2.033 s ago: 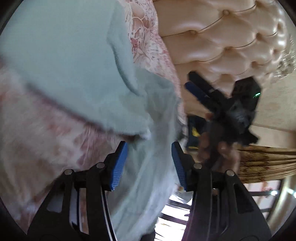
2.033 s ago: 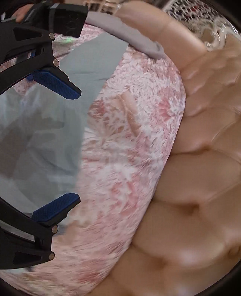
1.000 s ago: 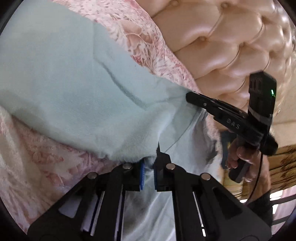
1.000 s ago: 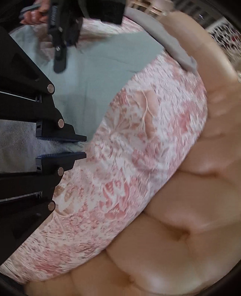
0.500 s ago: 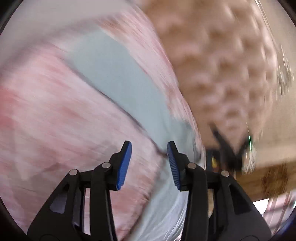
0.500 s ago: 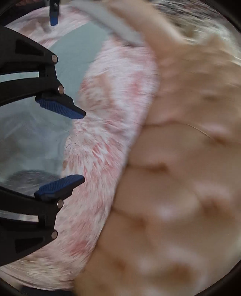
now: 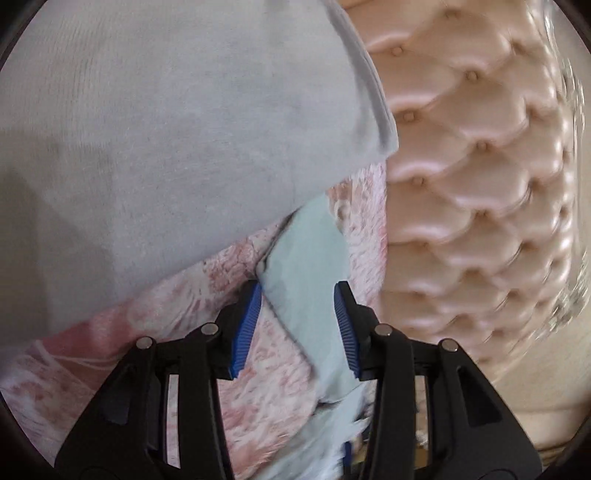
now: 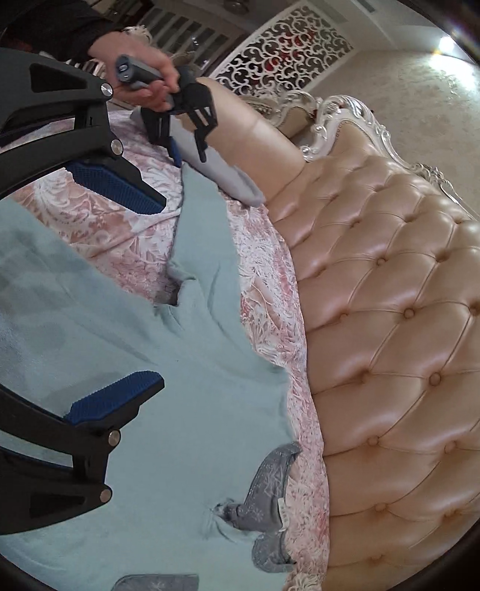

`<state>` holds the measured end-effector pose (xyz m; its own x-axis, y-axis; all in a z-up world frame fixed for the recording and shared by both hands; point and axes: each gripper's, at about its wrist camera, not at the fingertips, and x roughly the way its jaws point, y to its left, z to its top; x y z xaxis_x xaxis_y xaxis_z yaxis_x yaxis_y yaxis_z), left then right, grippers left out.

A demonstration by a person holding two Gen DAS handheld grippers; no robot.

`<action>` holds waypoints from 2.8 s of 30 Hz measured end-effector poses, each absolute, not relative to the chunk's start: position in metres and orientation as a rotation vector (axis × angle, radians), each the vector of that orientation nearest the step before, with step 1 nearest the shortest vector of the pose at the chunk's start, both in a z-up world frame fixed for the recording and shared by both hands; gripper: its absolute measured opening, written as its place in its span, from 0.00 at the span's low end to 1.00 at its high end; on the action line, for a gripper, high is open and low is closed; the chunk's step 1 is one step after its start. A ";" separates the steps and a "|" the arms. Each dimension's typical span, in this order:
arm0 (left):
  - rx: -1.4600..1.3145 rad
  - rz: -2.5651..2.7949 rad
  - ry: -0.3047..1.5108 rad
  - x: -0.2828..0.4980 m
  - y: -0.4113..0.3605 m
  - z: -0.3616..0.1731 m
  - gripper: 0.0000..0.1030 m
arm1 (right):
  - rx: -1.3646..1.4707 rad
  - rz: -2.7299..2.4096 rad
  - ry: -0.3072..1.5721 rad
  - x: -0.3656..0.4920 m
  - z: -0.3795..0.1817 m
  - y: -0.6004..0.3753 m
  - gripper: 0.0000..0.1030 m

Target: Fold clothes

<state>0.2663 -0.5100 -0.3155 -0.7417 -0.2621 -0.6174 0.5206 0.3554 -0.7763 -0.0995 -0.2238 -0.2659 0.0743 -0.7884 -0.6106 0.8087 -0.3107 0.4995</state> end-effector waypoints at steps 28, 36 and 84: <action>0.621 -1.636 1.446 0.214 -0.534 -0.259 0.06 | 1.056 -1.808 0.243 -0.099 -0.283 -0.213 0.86; 0.694 -1.907 1.077 0.155 -0.522 -0.153 0.06 | 1.130 -1.751 0.086 -0.110 -0.288 -0.205 0.86; 1.277 -2.453 0.340 -0.176 -0.325 -0.049 0.06 | 1.345 -1.853 0.312 -0.028 -0.316 -0.345 1.00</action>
